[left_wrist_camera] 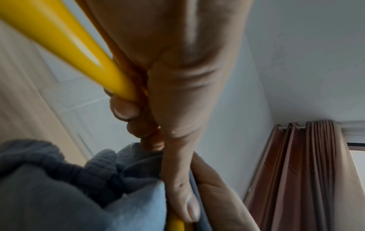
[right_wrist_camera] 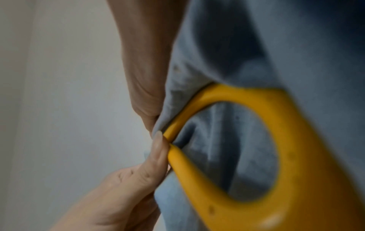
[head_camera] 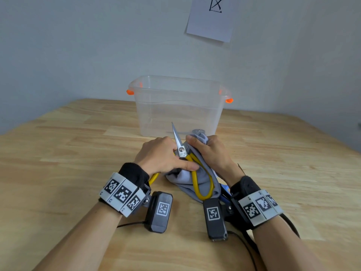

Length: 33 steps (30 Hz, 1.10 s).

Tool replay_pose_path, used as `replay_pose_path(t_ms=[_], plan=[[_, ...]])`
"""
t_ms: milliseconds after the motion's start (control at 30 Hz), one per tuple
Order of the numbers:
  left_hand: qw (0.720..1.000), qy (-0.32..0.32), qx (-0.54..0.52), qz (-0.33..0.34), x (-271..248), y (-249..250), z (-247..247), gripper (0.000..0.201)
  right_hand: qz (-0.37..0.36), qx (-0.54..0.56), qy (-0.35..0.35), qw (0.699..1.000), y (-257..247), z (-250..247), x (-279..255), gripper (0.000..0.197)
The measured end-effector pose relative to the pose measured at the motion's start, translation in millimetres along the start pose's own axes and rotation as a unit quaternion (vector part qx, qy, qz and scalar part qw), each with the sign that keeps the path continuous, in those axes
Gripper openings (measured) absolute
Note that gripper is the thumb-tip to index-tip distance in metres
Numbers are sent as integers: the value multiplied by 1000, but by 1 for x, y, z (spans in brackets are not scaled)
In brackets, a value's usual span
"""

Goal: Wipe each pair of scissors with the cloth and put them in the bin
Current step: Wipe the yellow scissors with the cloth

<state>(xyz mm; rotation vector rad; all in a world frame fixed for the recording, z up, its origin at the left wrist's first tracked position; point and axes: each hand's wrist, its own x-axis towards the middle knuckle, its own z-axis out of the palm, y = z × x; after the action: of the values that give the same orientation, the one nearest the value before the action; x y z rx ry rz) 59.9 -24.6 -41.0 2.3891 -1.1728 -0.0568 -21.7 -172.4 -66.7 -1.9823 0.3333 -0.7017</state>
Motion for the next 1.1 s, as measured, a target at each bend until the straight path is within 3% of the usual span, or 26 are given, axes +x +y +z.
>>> replay_pose_path(t_ms=[133, 200, 400, 600, 833, 933, 1033, 1100], plan=[[1000, -5, -4, -3, 1, -3, -1, 64, 13, 22, -100, 995, -8, 0, -5, 32], [1000, -12, -2, 2, 1, -5, 0, 65, 17, 14, -118, 993, -8, -1, -6, 35], [1000, -7, 9, 14, 2, -5, 2, 71, 2, 44, 7, 999, -2, -3, 0, 46], [1000, -6, -11, 12, 3, -8, 1, 66, 22, 26, -121, 992, -7, -2, -6, 21], [1000, -6, -11, 20, 3, -6, 2, 72, -3, 62, 20, 998, 0, -2, 1, 50], [1000, -7, -20, 16, 4, -8, 3, 69, 15, 64, -14, 998, -2, -3, -1, 41], [999, -2, -32, 9, 5, -12, 2, 68, 26, 78, -86, 993, -1, 2, -3, 18], [999, -4, -33, 7, 6, -13, 2, 71, 32, 100, -65, 992, -1, 0, -2, 16]])
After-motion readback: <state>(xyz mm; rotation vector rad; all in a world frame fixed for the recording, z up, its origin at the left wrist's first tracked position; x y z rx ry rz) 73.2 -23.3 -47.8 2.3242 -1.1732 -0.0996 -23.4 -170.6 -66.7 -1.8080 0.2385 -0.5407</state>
